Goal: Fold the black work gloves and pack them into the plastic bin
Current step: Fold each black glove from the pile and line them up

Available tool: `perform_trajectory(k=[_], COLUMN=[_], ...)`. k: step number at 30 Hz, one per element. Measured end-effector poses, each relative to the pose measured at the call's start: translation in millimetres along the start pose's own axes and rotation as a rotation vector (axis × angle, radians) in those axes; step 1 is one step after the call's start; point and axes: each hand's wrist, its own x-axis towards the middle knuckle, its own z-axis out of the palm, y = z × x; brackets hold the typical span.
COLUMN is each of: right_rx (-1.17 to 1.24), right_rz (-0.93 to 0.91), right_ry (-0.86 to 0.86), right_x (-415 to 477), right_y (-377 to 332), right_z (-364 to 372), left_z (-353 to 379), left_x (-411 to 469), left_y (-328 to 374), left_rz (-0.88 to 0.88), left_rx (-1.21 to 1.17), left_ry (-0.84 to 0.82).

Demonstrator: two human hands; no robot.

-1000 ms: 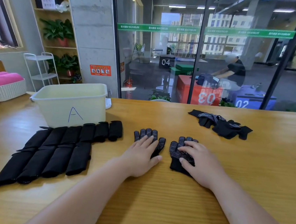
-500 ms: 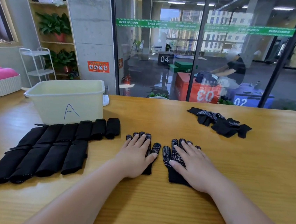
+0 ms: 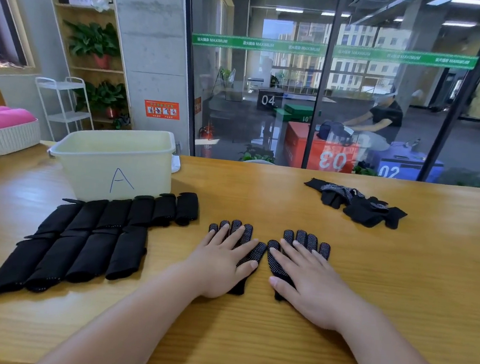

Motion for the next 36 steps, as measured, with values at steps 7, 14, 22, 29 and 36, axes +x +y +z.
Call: perform_trajectory(k=[7, 14, 22, 29, 36], right_rx=[0.018, 0.027, 0.145, 0.137, 0.187], right_rz=[-0.011, -0.018, -0.069, -0.045, -0.112], right_ry=[0.013, 0.001, 0.145, 0.380, 0.383], right_x=[1, -33, -33, -31, -31], right_y=[0, -13, -9, 1, -3], right_z=[-2, 1, 2, 4, 3], left_z=[1, 0, 4, -7, -7], left_x=[-15, -43, -43, -47, -47], left_y=[1, -4, -3, -21, -23], left_rz=[-0.006, 0.143, 0.127, 0.184, 0.096], left_rx=[-0.071, -0.102, -0.148, -0.332, -0.251], left_ry=[0.122, 0.047, 0.136, 0.453, 0.477])
